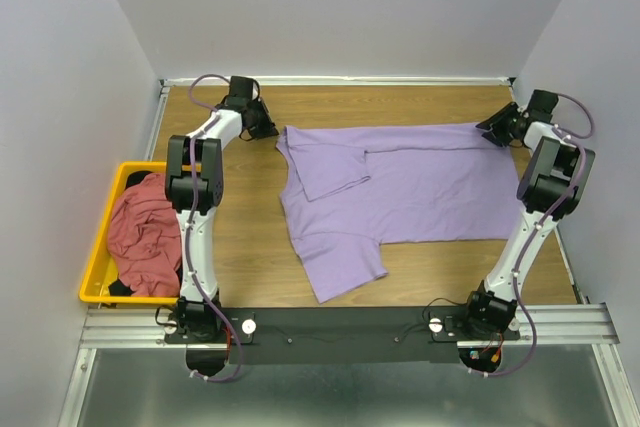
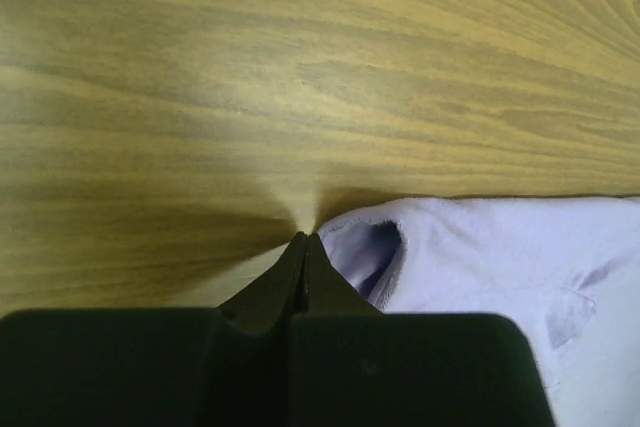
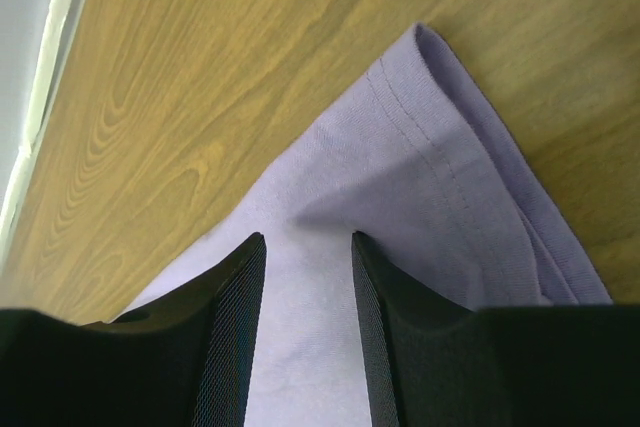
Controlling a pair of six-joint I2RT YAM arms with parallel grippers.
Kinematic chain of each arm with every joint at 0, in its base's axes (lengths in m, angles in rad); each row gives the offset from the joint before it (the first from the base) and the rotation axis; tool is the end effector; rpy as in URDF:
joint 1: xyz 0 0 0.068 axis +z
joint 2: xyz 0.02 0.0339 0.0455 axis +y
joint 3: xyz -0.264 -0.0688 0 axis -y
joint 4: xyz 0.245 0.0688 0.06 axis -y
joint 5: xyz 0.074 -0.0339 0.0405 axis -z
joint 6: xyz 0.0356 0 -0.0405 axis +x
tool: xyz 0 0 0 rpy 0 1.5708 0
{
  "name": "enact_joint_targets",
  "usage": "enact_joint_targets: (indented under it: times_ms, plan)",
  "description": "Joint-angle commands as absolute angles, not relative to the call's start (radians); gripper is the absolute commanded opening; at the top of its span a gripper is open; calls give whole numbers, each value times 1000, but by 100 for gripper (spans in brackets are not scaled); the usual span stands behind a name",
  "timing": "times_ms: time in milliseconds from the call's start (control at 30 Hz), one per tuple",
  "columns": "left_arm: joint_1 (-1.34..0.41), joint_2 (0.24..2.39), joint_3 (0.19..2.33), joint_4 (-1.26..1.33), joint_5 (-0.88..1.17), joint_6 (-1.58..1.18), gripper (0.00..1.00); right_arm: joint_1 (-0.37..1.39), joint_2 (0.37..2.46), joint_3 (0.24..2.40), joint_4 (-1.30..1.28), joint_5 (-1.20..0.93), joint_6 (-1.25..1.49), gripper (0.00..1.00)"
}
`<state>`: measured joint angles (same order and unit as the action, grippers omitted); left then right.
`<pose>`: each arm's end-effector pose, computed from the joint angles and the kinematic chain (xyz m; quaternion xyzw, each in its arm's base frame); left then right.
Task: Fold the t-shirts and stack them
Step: Fold the tshirt
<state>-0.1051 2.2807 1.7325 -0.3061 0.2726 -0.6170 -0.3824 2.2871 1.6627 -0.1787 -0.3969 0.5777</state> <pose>0.4998 -0.0624 0.1556 -0.1888 0.9097 -0.2418 0.2800 0.4703 -0.1743 0.1412 0.3543 0.8404 0.2177 0.3476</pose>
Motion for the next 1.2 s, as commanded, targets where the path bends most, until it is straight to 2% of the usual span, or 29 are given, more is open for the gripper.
enact_joint_targets:
  times_ms: [0,100,233,367,600,867,1167]
  plan:
    - [-100,2330,1845,-376,236,-600,0,-399,2373,1687,-212,-385,549,48]
    - [-101,2297,1868,-379,224,-582,0,-399,2355,1698,-212,-422,537,49]
    - [-121,2192,1847,-380,143,-540,10,-391,2292,1692,-213,-420,503,53]
    - [-173,2088,1764,-382,97,-509,15,-356,2200,1616,-221,-404,500,57]
    - [-320,1980,1583,-387,8,-466,25,-186,1972,1438,-297,-154,454,60]
    - [-400,2057,1588,-391,-23,-472,26,75,1829,1257,-373,-29,446,60]
    - [-422,2160,1597,-409,-14,-450,26,120,1810,1160,-402,-6,430,60]
